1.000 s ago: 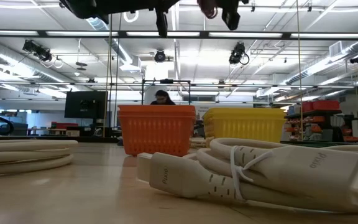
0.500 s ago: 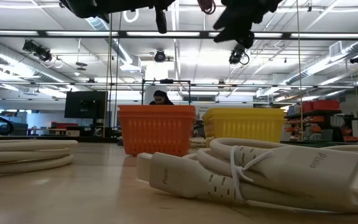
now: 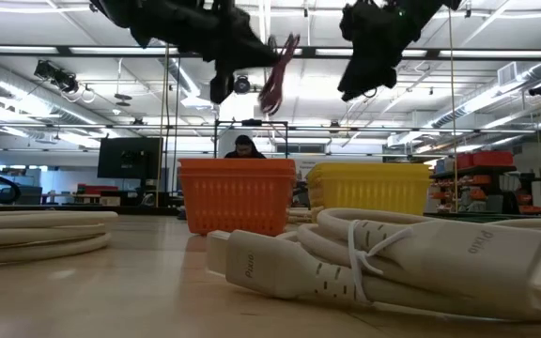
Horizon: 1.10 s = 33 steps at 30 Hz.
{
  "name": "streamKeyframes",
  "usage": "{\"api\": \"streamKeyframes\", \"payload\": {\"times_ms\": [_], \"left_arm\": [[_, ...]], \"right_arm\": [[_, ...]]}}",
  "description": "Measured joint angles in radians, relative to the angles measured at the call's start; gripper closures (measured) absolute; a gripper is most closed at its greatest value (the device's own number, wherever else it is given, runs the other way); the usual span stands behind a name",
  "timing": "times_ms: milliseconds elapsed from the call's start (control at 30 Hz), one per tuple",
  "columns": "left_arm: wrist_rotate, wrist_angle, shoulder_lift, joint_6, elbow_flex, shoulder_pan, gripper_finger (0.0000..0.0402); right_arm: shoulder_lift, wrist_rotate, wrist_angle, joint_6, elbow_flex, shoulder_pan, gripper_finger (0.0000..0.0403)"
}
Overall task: Pick & Place USB Port
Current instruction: Put the pink charger cable into the orange basket
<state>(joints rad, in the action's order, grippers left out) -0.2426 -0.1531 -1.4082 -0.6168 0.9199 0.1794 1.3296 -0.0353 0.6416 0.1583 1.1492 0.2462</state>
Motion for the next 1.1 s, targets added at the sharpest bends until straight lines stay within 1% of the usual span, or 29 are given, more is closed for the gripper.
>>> {"api": "streamKeyframes", "payload": {"times_ms": [133,233,333,433,600,700,800,933,1100], "left_arm": [[0.008,0.057,0.000,-0.063,0.000,-0.047,0.0392],[0.047,0.108,0.000,-0.089,0.000,-0.090,0.0392],[0.104,0.221,0.000,-0.119,0.000,-0.130,0.0392],[0.183,0.301,-0.001,-0.133,-0.001,-0.162,0.0392],[0.256,0.286,-0.002,-0.159,-0.001,-0.164,0.0392],[0.256,0.297,-0.026,-0.176,-0.001,-0.162,0.0392],[0.202,0.294,-0.079,-0.213,-0.001,-0.167,0.0392],[0.184,0.260,-0.143,-0.213,-0.002,-0.178,0.0392],[0.170,0.262,-0.157,-0.202,-0.002,-0.145,0.0392]], "right_arm": [[0.000,-0.001,0.004,-0.042,0.001,0.068,0.0234],[0.000,0.011,-0.005,-0.070,0.002,0.104,0.0234],[0.000,0.047,-0.016,-0.081,0.002,0.128,0.0234],[-0.001,0.052,-0.020,-0.098,0.002,0.139,0.0234],[-0.001,0.082,-0.058,-0.111,0.002,0.143,0.0234],[-0.001,0.101,-0.078,-0.110,0.002,0.143,0.0234],[-0.001,0.105,-0.078,-0.103,0.002,0.143,0.0234],[-0.001,0.105,-0.078,-0.098,0.002,0.143,0.0234],[-0.001,0.105,-0.078,-0.096,0.002,0.143,0.0234]]}}
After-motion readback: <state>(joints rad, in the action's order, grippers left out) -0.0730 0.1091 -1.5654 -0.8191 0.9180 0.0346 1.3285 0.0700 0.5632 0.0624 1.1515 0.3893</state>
